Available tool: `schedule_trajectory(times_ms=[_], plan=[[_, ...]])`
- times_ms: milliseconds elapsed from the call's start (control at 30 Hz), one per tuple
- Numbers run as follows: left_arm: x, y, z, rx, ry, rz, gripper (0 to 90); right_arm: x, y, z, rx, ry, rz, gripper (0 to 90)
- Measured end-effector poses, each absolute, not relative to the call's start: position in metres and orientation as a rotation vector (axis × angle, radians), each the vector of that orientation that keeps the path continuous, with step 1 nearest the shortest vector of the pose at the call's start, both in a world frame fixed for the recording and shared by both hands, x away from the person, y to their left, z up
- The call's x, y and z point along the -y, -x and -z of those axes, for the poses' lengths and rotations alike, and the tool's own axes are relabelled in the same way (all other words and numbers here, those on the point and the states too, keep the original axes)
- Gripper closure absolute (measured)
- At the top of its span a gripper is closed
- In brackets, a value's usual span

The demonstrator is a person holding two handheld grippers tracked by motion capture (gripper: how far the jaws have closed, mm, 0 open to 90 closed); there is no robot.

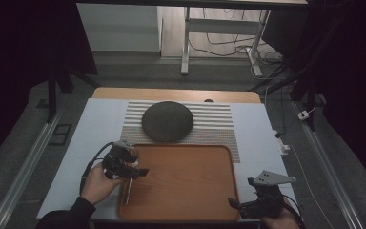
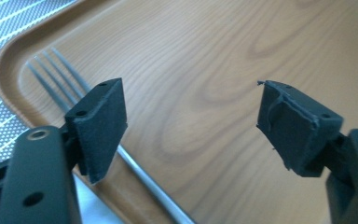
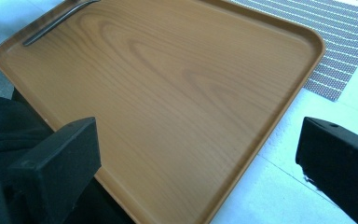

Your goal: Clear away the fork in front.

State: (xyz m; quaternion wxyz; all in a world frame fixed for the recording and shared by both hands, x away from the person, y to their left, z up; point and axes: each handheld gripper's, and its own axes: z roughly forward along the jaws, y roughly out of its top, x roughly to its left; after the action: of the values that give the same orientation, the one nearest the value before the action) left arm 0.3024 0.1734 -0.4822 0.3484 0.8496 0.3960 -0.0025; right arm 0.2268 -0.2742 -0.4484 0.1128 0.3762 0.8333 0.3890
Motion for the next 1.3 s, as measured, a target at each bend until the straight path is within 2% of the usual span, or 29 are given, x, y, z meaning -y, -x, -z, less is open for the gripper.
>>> schedule_trajectory(times_ms=[367,1300], plan=[[-0.185,-0.289,0.473,-0.942,-2.103,0.027,4.6,0.274,-0.227,0.449,-2.445,-1.105,-1.136,0.0],[-0.249,-0.234,0.467,-1.012,-1.949,-0.015,1.1,0.273,-0.227,0.449,-2.444,-1.111,-1.132,0.0]])
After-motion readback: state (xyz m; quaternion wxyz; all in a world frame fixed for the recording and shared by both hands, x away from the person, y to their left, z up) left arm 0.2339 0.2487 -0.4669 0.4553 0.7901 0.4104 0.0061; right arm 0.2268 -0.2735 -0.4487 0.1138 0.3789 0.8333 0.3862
